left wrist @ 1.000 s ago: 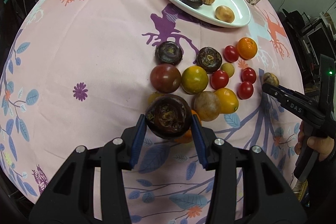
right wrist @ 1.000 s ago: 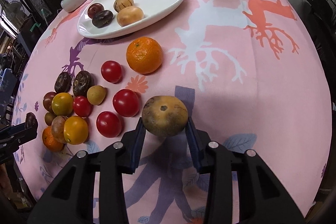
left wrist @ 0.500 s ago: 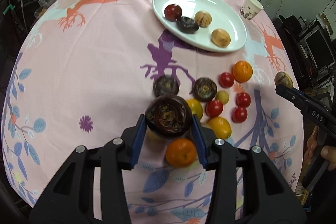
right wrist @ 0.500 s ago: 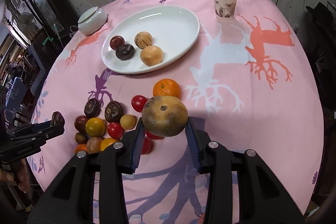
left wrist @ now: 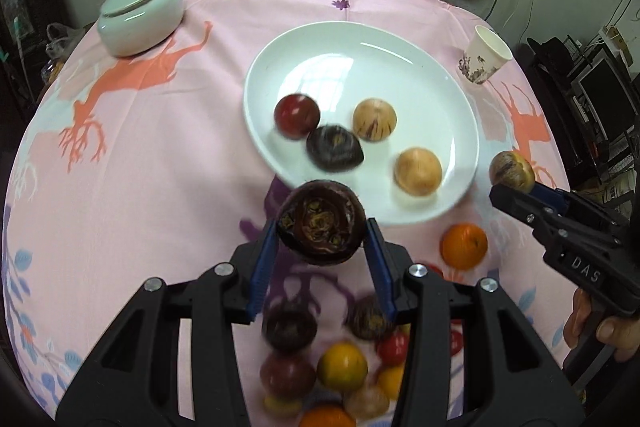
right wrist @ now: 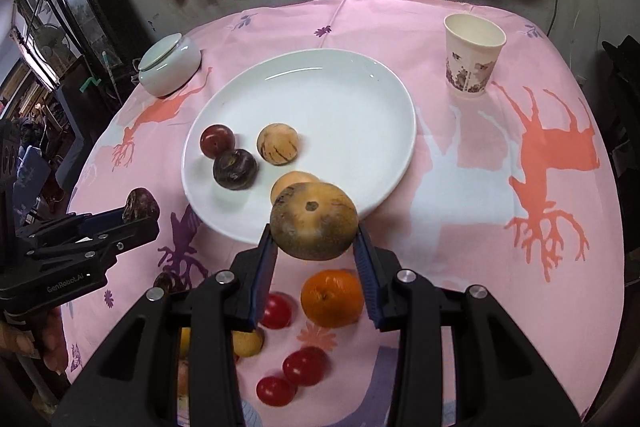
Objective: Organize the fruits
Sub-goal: 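Carry both fruits onto the white plate and open both tools, then withdraw both tools from the plate and move left tool toward the mandarin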
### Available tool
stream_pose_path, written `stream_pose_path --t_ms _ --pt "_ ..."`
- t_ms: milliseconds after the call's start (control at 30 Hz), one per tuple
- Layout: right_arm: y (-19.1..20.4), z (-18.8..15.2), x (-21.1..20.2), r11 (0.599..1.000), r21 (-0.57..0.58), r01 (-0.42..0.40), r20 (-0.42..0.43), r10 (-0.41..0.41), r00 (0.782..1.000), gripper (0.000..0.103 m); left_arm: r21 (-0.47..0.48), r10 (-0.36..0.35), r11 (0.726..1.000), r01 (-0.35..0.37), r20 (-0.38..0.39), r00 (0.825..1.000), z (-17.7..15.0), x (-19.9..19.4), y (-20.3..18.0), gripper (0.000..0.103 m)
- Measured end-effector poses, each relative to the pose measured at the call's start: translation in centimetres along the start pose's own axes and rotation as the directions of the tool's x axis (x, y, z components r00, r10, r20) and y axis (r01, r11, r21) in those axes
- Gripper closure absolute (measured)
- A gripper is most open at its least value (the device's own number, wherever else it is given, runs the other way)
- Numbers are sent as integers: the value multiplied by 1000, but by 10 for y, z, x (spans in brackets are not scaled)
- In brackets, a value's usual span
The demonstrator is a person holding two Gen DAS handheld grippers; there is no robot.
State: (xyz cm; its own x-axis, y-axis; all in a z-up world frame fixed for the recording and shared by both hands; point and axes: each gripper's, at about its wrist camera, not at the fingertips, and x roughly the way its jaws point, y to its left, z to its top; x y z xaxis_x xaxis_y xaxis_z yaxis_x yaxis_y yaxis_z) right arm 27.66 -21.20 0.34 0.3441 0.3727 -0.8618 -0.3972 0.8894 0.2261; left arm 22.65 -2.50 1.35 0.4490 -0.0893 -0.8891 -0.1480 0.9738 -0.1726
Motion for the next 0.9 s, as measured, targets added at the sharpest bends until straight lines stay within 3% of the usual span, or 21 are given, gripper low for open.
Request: stream_pose_path --t_ms 200,267,400,533,667,833,900 --pt "-5 18 41 1000 3 27 -49 -27 998 64 -1 9 1000 -9 -50 999 24 43 -3 58" --pt "-6 22 50 999 15 29 -61 -28 998 63 12 22 1000 -22 -35 999 29 48 -6 58" --pt "-12 26 57 998 55 15 -64 -12 998 62 11 29 1000 -28 -35 999 36 52 -8 44" --pt "-14 23 48 997 74 10 -48 -7 999 62 -26 35 999 -36 -14 999 36 41 0 41" --pt "-19 9 29 996 87 5 -42 -1 999 61 -46 54 997 -53 16 998 25 16 11 31" --pt "-29 -28 3 993 118 8 -63 0 998 60 -63 89 994 -89 1 996 -10 -9 28 25" --pt "-32 -49 -9 991 136 8 -68 1 998 42 -66 95 993 -96 -19 995 -29 -17 34 25"
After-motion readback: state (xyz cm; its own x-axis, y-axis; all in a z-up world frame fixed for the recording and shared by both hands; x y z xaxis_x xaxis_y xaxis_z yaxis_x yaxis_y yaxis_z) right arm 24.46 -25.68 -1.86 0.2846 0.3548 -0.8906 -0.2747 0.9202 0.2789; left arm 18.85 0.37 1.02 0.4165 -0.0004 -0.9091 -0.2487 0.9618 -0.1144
